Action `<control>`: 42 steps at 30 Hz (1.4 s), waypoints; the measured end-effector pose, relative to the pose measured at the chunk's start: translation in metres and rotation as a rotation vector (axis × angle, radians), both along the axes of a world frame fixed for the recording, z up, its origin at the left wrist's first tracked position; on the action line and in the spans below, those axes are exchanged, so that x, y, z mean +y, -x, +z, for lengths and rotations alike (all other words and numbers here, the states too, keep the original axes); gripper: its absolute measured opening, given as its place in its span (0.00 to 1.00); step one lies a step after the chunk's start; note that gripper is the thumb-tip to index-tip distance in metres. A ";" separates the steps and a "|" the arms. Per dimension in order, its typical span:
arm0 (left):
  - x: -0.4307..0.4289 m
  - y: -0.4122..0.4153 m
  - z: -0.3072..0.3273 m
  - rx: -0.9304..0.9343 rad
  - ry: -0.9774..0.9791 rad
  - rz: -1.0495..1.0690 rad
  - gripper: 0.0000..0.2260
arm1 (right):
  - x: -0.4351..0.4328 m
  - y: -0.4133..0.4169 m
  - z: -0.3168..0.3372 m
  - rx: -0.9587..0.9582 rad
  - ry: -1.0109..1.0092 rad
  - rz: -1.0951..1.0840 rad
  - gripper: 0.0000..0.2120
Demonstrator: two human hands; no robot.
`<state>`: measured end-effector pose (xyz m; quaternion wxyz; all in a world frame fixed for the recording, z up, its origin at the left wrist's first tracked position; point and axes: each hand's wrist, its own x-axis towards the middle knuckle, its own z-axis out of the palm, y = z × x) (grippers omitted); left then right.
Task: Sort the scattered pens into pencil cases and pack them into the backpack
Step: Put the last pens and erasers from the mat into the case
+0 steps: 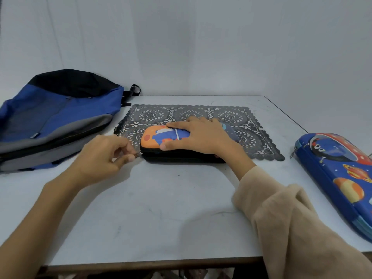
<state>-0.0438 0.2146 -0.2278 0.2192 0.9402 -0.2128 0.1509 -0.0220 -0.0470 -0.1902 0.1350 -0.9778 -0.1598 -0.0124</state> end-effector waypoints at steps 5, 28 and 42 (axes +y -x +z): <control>-0.024 0.017 -0.006 -0.017 0.081 -0.049 0.07 | 0.002 0.002 0.000 -0.014 0.005 0.000 0.37; -0.049 0.035 -0.009 0.127 0.426 0.057 0.13 | 0.030 0.028 -0.056 -0.930 -0.092 0.439 0.01; -0.105 -0.051 0.028 0.218 0.202 -0.091 0.21 | 0.034 0.045 -0.058 -0.756 -0.271 0.365 0.03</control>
